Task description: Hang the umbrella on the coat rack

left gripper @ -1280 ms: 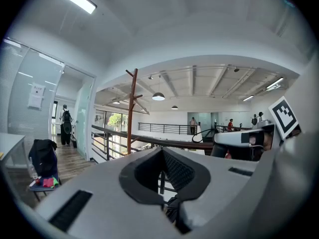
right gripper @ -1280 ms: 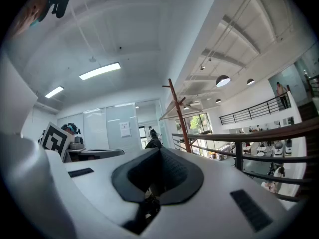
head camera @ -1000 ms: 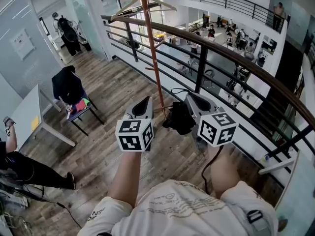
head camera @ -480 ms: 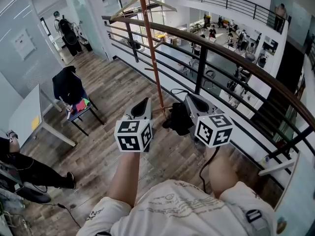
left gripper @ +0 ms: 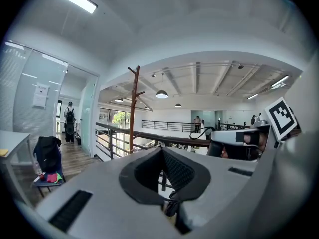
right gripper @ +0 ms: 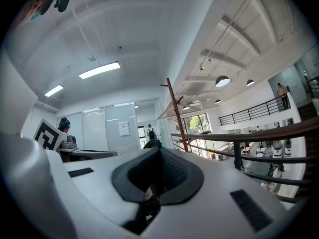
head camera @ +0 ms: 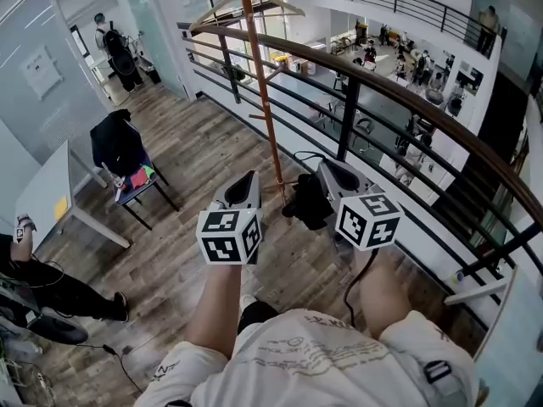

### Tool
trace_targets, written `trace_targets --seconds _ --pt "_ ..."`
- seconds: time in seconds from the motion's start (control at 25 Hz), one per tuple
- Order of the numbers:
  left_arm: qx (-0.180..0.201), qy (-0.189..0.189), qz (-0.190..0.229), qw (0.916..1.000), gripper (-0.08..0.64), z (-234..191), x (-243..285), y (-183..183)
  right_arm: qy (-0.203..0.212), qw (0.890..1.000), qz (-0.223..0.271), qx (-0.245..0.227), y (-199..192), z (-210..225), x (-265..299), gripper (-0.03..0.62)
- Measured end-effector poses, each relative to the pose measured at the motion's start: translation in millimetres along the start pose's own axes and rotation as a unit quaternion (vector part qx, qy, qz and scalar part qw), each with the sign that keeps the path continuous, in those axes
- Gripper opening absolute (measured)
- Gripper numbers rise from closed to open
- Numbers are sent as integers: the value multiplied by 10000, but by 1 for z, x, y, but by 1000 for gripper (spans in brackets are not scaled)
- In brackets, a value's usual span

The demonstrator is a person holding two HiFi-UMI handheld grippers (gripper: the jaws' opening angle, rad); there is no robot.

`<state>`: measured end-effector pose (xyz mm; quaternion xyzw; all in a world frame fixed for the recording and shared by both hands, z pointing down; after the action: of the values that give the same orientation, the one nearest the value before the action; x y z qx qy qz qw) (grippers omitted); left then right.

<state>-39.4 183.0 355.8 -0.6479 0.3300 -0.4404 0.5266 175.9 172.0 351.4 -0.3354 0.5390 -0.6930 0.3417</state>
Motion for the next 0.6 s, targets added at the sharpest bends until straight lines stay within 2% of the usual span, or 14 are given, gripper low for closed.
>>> trace_targets --seconds 0.36,0.6 --pt "-111 -116 -28 9999 5 -30 25 -4 210 9991 -121 354 -1 6 35 6" --pt "-82 -114 51 9999 5 -61 61 0 346 9990 -17 285 3 14 77 6"
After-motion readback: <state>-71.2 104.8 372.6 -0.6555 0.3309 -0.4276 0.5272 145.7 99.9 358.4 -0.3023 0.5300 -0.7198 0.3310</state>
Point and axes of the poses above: the fingertips, and each gripper's own axes: x forward along the fingers, z to its right, y out of its top, the point moved 8 cm from there along -x, backward along the fingers, and after that the axes turned 4 degrees about -z, right-handed, at the moved point
